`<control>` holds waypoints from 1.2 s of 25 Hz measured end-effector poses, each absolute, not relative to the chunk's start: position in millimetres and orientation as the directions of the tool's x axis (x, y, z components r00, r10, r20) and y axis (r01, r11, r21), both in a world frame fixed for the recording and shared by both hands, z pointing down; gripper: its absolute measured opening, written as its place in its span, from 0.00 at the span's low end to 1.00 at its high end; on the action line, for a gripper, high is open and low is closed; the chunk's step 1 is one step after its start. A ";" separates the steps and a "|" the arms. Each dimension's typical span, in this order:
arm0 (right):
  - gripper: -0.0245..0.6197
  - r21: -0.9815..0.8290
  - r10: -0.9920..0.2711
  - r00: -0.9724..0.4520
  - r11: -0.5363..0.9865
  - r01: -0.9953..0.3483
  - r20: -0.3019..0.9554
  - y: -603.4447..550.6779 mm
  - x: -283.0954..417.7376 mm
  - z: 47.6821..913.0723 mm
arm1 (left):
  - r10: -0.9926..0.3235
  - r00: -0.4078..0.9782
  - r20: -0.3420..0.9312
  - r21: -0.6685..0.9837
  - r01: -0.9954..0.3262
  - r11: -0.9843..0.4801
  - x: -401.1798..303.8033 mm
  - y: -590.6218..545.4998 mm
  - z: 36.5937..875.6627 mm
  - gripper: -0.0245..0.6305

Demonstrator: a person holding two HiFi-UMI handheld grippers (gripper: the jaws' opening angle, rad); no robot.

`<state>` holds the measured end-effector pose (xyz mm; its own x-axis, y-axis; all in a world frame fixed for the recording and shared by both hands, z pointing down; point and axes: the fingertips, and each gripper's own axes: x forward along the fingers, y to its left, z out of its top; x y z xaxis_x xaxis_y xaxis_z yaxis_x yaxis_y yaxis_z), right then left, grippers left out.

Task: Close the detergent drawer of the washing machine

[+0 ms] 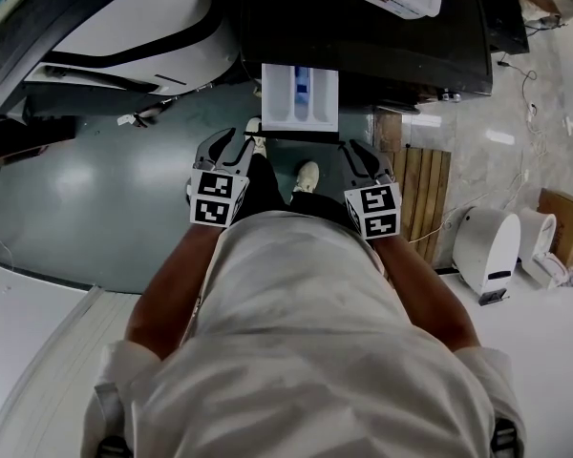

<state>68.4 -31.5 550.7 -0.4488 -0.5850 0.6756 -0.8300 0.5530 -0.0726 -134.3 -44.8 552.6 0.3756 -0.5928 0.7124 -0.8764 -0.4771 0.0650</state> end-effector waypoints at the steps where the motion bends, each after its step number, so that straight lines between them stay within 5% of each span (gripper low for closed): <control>1: 0.13 -0.073 -0.588 -0.445 0.547 -0.834 0.675 -33.5 69.1 550.5 | -0.594 0.376 0.711 0.065 -0.876 -0.477 -134.5 -46.3 552.6 0.27; 30: 0.13 -0.055 -0.616 -0.412 0.513 -0.857 0.671 -67.2 69.1 548.5 | -0.596 0.394 0.700 0.068 -0.867 -0.494 -132.0 -78.1 551.1 0.23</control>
<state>69.1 -67.2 548.5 -0.4124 -0.6159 0.6713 -0.8566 0.5130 -0.0555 -132.0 -78.1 551.1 0.3943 -0.5955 0.6999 -0.8666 -0.4944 0.0676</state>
